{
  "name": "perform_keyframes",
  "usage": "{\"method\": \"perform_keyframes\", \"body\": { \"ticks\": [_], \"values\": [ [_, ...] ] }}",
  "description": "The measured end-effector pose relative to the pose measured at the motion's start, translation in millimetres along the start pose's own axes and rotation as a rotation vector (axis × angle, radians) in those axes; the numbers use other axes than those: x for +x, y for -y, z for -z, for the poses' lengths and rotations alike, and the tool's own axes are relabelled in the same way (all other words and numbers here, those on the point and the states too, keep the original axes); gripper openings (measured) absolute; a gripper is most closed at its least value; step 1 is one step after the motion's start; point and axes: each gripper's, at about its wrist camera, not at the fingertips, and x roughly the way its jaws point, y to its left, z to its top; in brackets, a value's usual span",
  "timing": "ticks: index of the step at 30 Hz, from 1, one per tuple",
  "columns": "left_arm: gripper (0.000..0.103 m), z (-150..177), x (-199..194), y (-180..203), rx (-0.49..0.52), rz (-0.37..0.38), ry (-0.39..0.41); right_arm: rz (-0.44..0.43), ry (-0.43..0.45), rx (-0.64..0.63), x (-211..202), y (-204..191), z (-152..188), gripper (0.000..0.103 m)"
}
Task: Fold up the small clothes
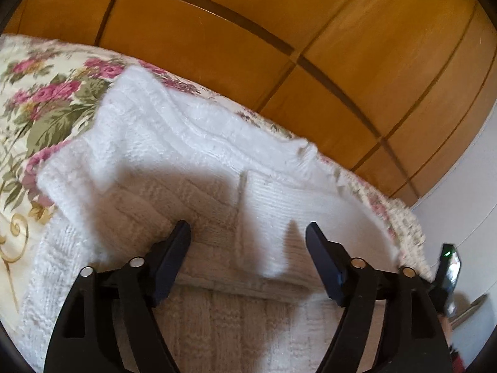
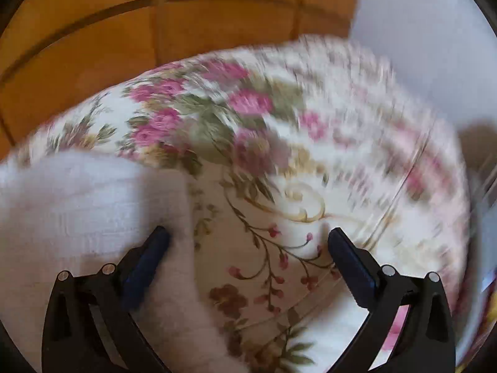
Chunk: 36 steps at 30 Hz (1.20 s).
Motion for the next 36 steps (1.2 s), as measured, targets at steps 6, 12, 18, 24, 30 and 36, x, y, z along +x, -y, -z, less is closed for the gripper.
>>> {"method": "perform_keyframes", "body": {
  "ticks": [6,12,18,24,30,36],
  "values": [
    [0.092,0,6,6,0.049,-0.003,-0.028,0.003,0.029,-0.014,-4,-3,4,0.101],
    [0.092,0,0,3,0.027,0.024,-0.014,-0.112,0.077,0.032,-46,18,22,0.101],
    [0.092,7,-23,7,0.024,-0.006,0.002,-0.142,0.104,-0.036,-78,21,52,0.101],
    [0.092,30,-55,-3,-0.022,-0.020,-0.039,-0.222,0.090,-0.081,-95,25,76,0.101],
    [0.094,54,-94,-6,0.096,-0.067,-0.054,-0.437,0.087,-0.127,-115,39,100,0.090],
    [0.094,67,-127,-22,0.189,-0.117,-0.075,-0.617,0.026,-0.102,-119,70,120,0.068]
  ]
}}
